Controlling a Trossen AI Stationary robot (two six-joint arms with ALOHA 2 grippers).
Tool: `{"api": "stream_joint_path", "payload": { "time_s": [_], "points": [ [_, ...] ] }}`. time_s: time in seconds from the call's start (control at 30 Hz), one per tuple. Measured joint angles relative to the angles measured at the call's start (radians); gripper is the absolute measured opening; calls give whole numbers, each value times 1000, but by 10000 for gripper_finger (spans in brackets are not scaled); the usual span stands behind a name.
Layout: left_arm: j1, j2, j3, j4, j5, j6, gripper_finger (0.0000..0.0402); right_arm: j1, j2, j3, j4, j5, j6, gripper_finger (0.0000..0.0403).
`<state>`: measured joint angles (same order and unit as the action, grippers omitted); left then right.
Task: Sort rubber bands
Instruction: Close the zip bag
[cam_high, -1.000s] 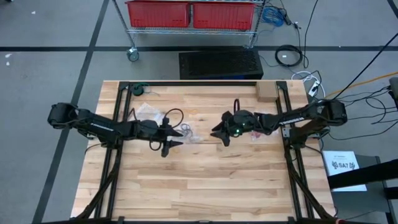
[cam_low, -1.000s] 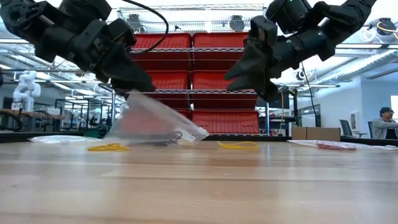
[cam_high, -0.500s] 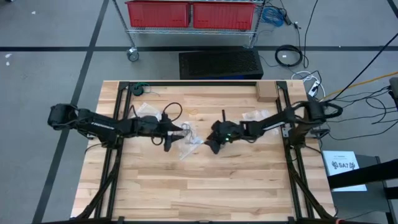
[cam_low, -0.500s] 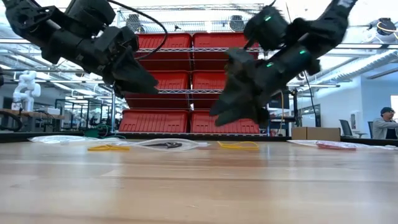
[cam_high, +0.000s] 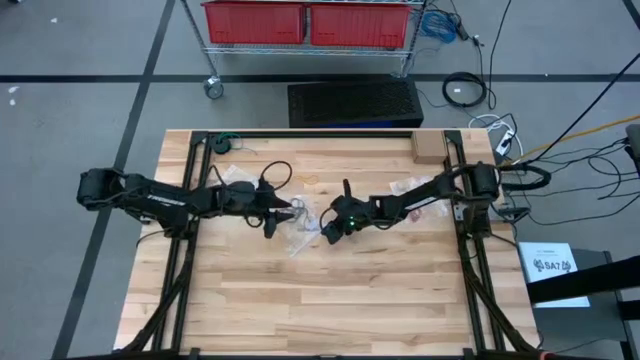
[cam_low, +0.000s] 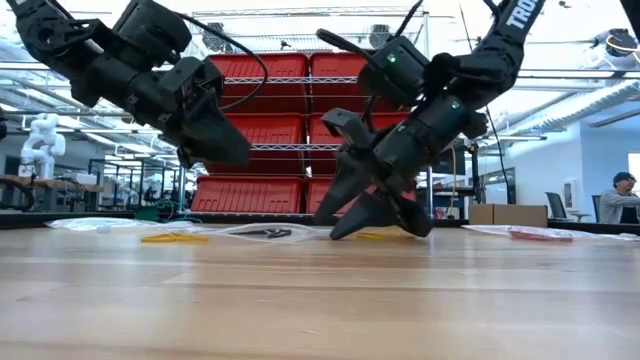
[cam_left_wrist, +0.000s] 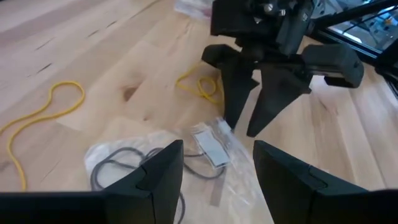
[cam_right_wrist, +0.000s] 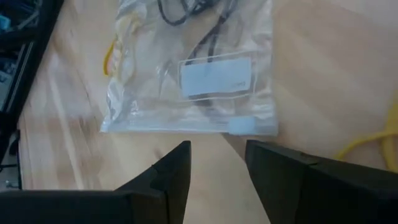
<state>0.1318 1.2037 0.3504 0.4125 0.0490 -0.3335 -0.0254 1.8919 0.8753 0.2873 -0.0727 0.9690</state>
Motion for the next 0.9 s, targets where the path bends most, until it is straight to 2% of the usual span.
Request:
{"api": "stream_joint_path", "payload": {
  "time_s": [0.2, 0.47, 0.57, 0.83, 0.9],
  "points": [
    [7, 0, 0, -3, 0, 7, 198, -23, -9, 2, -65, 24, 37, 146],
    [27, 0, 0, -2, 0, 8, 198, -56, -1, -1, 11, 67, 0, 141],
    [41, 0, 0, 0, -1, 12, 198, -61, -1, -2, 15, 97, -39, 119],
    [65, 0, 0, 37, -2, 47, 198, -79, -1, -2, 42, 135, -109, 13],
    [67, 0, 0, 46, -7, 58, 198, -80, -1, -2, 45, 135, -134, 4]
  ]
}}
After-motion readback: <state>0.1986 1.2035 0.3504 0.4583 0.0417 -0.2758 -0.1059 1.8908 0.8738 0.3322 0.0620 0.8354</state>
